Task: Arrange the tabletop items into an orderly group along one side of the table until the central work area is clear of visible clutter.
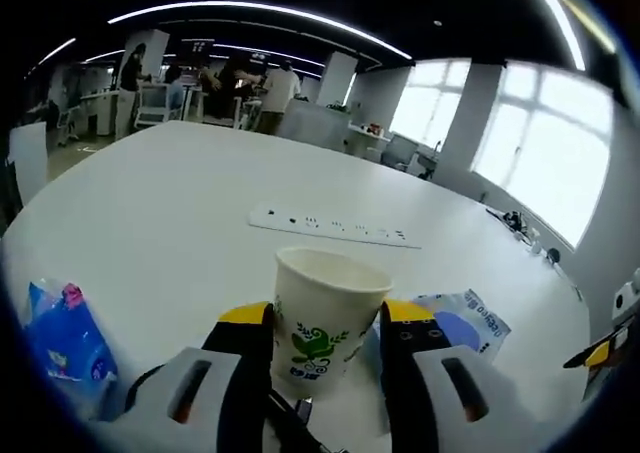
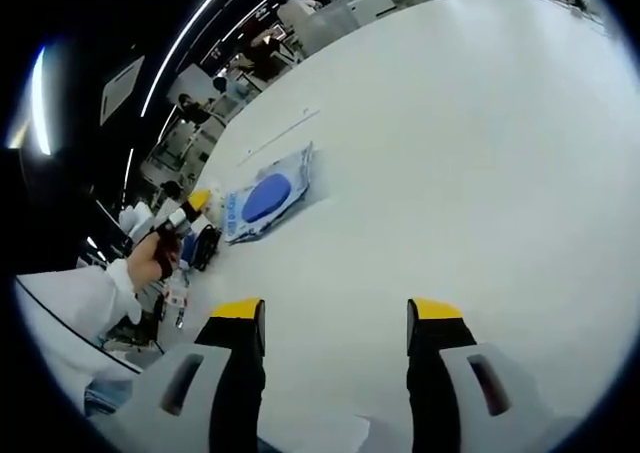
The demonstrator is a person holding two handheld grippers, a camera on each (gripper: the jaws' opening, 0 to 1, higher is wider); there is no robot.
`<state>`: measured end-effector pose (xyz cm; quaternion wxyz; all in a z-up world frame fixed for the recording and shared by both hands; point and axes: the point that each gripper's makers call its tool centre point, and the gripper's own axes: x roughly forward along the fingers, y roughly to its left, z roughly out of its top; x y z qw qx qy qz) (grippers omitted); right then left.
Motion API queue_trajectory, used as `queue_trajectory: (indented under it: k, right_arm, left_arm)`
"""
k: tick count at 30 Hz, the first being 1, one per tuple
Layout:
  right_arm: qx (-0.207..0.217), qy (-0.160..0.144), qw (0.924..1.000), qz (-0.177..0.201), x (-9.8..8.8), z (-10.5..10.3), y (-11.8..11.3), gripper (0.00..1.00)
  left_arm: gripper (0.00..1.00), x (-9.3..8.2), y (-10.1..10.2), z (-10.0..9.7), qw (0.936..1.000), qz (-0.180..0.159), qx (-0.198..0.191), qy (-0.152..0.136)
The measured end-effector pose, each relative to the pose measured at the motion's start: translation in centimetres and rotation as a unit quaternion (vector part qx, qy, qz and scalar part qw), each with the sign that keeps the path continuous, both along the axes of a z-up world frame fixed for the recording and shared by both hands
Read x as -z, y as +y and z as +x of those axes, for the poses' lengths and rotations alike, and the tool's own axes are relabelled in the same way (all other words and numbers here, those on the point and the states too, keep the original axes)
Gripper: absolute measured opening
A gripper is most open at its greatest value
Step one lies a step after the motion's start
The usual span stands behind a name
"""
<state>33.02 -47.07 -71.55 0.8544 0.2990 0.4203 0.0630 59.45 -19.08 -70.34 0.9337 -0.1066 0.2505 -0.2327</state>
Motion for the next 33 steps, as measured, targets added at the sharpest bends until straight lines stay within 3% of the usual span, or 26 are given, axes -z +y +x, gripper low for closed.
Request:
queue_trajectory:
  k: [12, 29, 33]
  right_arm:
    - [0.0, -0.002, 1.0, 0.001, 0.0, -0.1, 0.1, 0.56]
    - [0.0, -0.001, 1.0, 0.003, 0.1, -0.6, 0.4, 0.57]
    - [0.0, -0.003, 1.0, 0.005, 0.2, -0.6, 0.3, 0.58]
  left_arm:
    - [0.41, -0.6, -0.5, -2.8, 0.9998, 0.019, 0.007, 0.005]
    - [0.41, -0.4, 0.2, -2.5, 0.9989, 0.046, 0.0, 0.006]
    - [0.52, -1.3, 0.1, -2.5, 0.9991, 0.04, 0.0, -0.01]
